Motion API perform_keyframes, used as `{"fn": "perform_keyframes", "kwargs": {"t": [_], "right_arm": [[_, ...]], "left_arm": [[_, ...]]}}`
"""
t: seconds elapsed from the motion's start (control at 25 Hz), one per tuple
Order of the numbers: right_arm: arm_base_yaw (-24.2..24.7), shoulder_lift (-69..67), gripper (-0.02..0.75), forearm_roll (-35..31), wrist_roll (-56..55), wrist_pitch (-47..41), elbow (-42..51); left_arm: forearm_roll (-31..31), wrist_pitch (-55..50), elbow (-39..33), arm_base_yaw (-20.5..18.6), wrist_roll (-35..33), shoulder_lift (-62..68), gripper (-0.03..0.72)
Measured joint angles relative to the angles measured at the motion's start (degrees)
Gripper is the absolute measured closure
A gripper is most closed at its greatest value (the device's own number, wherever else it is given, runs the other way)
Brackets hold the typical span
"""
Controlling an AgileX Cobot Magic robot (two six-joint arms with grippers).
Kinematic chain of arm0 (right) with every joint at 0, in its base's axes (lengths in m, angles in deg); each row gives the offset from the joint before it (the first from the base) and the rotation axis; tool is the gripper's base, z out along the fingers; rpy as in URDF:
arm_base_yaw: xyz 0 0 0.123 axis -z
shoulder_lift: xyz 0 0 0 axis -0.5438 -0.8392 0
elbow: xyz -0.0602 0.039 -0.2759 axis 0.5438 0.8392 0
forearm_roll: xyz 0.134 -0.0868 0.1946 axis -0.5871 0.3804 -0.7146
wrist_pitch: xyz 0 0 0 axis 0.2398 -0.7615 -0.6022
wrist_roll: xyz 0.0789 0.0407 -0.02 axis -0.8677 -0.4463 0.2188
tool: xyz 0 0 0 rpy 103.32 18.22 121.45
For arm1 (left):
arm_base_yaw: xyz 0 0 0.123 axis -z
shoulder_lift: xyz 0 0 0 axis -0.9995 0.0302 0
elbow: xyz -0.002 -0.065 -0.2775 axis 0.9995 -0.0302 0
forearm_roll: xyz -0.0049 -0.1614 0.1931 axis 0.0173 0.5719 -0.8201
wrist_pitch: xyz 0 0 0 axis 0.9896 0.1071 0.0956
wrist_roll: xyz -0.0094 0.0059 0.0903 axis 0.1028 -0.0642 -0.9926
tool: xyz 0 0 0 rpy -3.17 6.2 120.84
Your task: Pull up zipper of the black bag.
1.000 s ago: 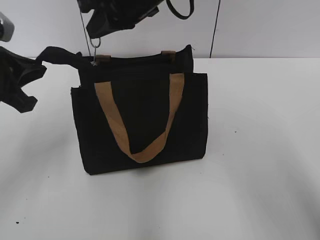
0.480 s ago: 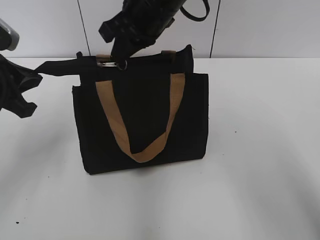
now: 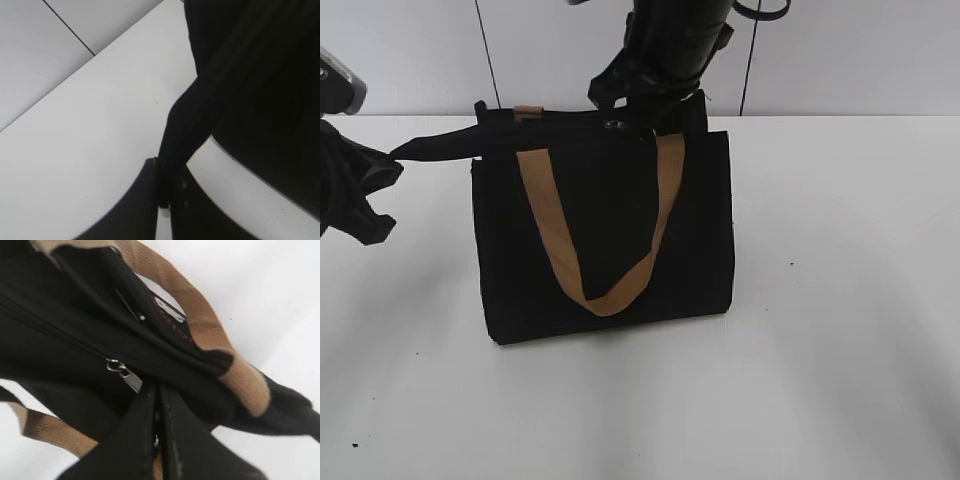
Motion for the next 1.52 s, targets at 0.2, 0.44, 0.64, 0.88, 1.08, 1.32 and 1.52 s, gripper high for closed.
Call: {"fn": "perform_keyframes", "kwargs": {"t": [0.2,0.44,0.64,0.88,1.08,1.32,1.52], "right_arm": [[1.6,1.4,0.751,6.9,-3.2,-1.6,0.0],[3.2,2.8,0.751,9.0,-3.7,-3.3,0.0],[3.7,3.2,0.645,5.5,-3.8,-4.4,0.0],[4.1,4.4,0.181,-2.0,-0.1,-4.7,0.0],[4.1,8.2,0.150,-3.2,0.1,-5.4,0.0],[4.1,14.1,0.151,-3.0,-2.4,-5.9,1.6],[4.1,26.7,0.172,-2.9,-4.7,-5.9,13.9]], "left_arm": [[0.0,0.1,0.0,0.0,0.0,0.0,0.656],[0.0,0.8,0.0,0.3,0.0,0.0,0.656],[3.8,-0.2,0.0,0.2,0.0,0.0,0.634],[16.8,-5.1,0.0,0.3,0.0,0.0,0.204],[32.4,-23.9,0.0,2.6,-1.2,0.0,0.142],[61.6,-51.4,0.5,4.3,-26.0,-0.1,0.226],[69.2,-68.6,2.6,4.3,-31.0,-4.3,0.251]]}}
